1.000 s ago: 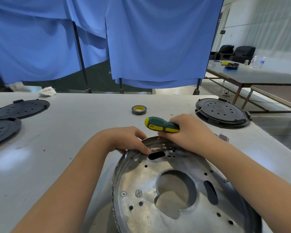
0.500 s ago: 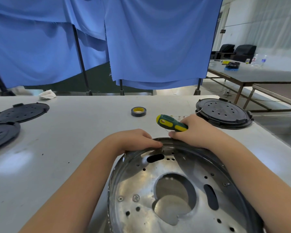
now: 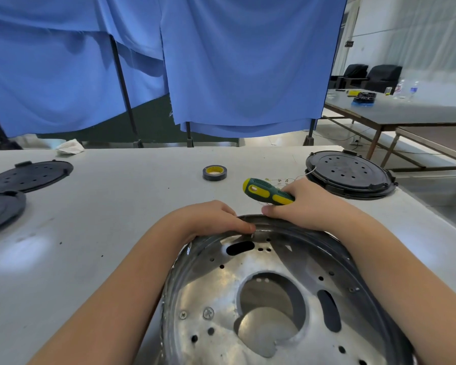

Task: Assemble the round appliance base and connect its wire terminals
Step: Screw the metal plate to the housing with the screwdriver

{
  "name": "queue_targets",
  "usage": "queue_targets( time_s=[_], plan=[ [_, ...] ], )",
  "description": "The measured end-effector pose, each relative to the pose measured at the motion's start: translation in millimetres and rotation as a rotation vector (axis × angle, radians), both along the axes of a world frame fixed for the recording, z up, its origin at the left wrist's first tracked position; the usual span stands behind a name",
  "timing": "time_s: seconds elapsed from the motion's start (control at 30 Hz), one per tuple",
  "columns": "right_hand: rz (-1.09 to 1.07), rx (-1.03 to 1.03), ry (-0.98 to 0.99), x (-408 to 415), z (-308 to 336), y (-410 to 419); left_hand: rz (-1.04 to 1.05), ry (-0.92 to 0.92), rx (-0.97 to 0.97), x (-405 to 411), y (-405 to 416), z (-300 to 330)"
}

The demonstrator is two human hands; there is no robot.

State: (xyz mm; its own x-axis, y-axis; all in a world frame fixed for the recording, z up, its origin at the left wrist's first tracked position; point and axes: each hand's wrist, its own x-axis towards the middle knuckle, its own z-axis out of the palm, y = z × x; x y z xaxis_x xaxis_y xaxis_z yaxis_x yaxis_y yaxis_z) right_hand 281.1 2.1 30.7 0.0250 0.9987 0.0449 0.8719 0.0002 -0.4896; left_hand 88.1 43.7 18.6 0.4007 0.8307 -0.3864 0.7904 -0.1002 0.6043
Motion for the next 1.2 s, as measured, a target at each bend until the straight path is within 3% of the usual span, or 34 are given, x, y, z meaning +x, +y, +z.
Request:
queue_targets(
  time_s=[0.13,0.33,0.53,1.2],
  plan=[
    [0.0,-0.003,0.014,1,-1,0,-0.019,0.0,0.056,1,-3,2],
    [0.021,0.001,0.04,3,-3,1,-0.083,-0.183,0.455,-9,-14,24],
    [0.027,0.015,0.044,4,-4,1,-0.272,0.004,0.587,5,-28,22],
    [0.02,0.034,0.045,5,-6,3,-0.253,0.105,0.513,14,-29,13]
  ],
)
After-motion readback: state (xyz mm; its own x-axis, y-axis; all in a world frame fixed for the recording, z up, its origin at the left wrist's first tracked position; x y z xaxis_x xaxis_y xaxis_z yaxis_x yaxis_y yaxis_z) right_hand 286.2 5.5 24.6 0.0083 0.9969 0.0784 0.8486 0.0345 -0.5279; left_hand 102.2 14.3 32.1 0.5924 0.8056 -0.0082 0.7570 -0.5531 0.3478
